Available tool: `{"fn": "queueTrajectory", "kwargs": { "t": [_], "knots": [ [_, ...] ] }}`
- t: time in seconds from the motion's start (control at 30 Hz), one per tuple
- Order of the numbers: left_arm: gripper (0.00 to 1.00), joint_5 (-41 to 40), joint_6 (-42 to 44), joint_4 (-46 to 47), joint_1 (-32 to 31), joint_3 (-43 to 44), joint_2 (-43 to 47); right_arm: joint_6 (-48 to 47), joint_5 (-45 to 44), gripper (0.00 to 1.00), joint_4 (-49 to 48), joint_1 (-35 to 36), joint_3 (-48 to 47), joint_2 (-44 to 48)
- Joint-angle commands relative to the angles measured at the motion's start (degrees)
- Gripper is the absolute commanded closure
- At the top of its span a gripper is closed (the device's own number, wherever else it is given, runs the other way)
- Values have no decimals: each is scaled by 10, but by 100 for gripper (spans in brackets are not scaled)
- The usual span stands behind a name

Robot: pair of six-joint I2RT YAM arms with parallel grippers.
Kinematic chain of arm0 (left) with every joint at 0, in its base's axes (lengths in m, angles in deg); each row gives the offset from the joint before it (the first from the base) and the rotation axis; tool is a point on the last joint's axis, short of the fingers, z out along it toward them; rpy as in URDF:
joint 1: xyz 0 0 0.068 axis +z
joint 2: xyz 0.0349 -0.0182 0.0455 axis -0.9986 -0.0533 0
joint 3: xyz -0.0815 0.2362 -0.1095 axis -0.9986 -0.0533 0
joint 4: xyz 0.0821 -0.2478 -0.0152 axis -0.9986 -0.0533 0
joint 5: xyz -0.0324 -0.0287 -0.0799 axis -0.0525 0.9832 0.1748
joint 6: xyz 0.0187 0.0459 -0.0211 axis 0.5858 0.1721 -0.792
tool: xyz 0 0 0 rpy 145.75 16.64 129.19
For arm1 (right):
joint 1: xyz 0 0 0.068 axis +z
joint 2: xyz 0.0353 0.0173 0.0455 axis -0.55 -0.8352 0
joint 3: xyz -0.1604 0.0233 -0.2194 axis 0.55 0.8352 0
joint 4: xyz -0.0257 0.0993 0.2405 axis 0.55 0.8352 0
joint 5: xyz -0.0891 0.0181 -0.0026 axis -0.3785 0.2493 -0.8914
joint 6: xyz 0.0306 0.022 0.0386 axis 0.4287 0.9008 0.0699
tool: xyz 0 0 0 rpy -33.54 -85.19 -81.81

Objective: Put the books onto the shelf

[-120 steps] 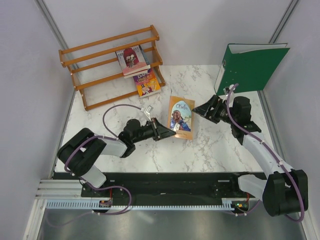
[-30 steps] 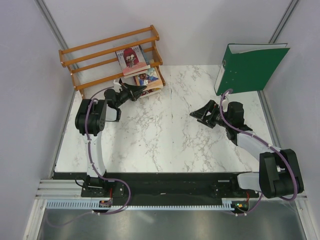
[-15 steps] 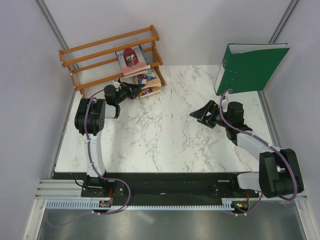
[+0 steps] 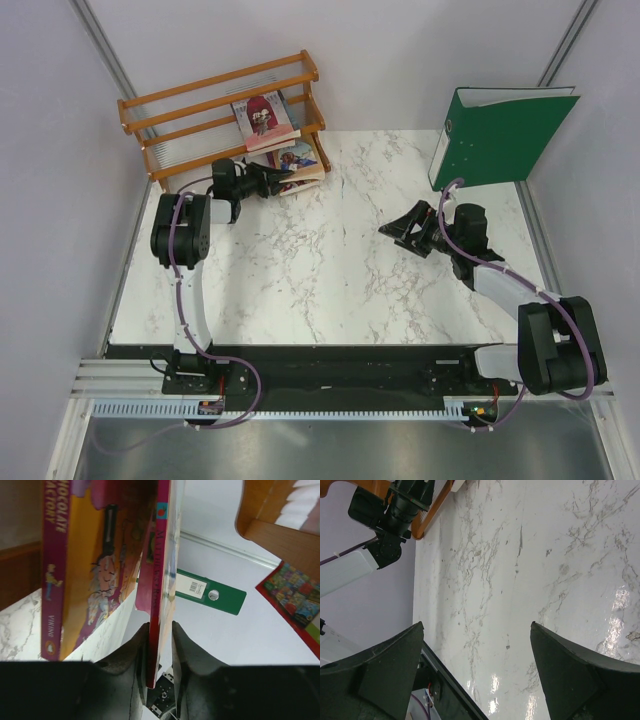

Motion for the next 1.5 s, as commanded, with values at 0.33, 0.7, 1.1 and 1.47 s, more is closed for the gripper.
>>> {"fn": "queueTrajectory", "kwargs": {
  "t": [0.33,0.7,1.1,1.47],
  "knots": [
    [54,20,-14,-42,10,29,6,-13,12,2,-10,2,-3,-7],
    [49,15,-76,-8,11,53,-12,-18,14,2,-5,3,-6,-14],
    [87,44,-72,-9,10,15,13,-19,13,2,0,3,-7,-18],
    [98,12,-75,13,10,-7,29,-18,13,2,2,3,-8,-15]
  ]
}}
